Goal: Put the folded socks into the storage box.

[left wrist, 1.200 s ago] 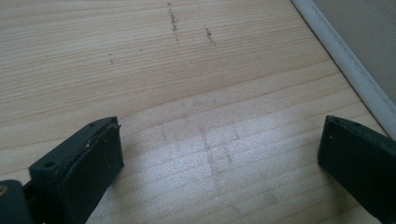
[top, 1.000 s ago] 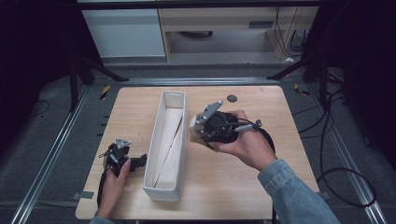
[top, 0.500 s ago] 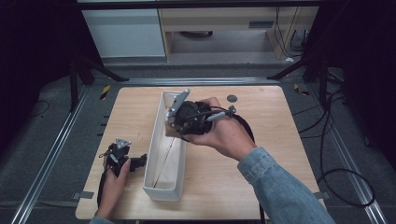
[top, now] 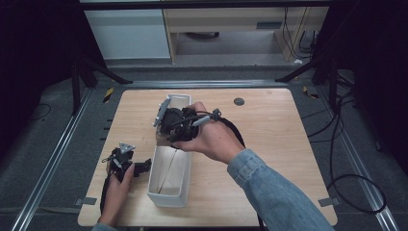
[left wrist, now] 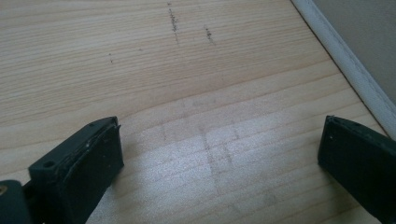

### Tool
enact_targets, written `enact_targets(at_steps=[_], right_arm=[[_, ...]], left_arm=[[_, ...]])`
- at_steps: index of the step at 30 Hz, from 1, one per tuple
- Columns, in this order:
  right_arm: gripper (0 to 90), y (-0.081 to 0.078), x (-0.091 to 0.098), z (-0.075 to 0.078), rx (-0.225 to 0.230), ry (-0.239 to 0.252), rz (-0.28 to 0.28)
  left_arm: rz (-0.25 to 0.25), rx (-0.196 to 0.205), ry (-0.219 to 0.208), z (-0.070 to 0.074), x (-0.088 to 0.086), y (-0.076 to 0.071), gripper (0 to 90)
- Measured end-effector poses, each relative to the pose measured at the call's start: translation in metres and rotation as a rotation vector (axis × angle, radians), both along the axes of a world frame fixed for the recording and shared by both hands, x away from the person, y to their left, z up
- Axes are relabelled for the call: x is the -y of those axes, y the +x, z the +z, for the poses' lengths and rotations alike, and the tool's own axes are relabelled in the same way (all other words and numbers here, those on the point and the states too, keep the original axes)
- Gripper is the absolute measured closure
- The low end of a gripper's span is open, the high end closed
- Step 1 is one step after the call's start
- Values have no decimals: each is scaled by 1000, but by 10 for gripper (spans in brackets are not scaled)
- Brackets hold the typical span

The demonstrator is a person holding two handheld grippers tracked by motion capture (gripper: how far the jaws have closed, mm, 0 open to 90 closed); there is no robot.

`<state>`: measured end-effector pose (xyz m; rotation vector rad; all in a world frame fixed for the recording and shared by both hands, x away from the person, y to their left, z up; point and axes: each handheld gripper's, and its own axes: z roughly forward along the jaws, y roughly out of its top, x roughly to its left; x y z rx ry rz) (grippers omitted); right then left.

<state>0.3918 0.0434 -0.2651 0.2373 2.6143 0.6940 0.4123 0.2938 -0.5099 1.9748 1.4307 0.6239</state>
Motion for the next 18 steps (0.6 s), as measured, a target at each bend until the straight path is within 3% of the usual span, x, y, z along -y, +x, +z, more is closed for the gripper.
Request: enact_targets(at_steps=[18], right_arm=[[464, -4, -18, -14, -20, -29, 44]], left_arm=[[1, 2, 0, 0, 0, 0, 0]])
